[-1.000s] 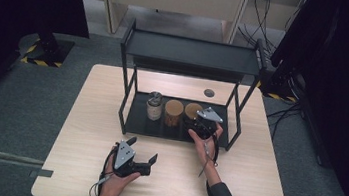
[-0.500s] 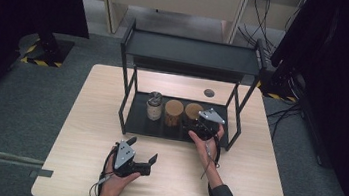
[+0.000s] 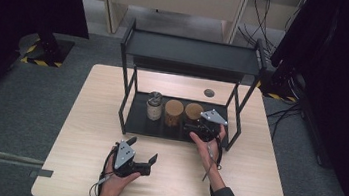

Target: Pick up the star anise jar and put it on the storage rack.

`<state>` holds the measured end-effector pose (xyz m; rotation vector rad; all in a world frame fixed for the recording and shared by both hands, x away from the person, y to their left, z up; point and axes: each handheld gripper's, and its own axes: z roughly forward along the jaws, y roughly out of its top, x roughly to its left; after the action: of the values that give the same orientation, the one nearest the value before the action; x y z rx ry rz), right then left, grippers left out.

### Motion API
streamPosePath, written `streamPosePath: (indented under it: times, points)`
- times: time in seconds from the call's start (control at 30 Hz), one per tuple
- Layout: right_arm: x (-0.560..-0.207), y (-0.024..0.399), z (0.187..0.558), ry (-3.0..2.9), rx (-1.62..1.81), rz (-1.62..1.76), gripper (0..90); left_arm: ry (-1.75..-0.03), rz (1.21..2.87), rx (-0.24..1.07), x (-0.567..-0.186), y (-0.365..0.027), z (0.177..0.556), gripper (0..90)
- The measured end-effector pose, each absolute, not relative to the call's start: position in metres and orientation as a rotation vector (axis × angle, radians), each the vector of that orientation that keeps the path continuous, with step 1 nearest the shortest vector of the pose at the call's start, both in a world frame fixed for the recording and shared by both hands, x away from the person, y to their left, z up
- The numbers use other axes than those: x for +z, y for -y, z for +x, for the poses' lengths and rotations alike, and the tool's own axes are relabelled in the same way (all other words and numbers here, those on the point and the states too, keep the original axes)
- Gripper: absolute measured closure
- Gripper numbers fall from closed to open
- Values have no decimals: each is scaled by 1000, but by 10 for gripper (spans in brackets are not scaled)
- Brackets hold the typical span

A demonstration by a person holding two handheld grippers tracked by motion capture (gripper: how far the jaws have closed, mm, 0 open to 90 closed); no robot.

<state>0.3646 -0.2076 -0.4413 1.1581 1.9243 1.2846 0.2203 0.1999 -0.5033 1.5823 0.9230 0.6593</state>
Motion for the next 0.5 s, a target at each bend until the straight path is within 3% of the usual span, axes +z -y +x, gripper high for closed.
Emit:
streamPosePath:
  times: [0.5]
  points:
    - [-438,213,356,-1937,1300,1151,44,-923,1583,661,-503,-200,220,24]
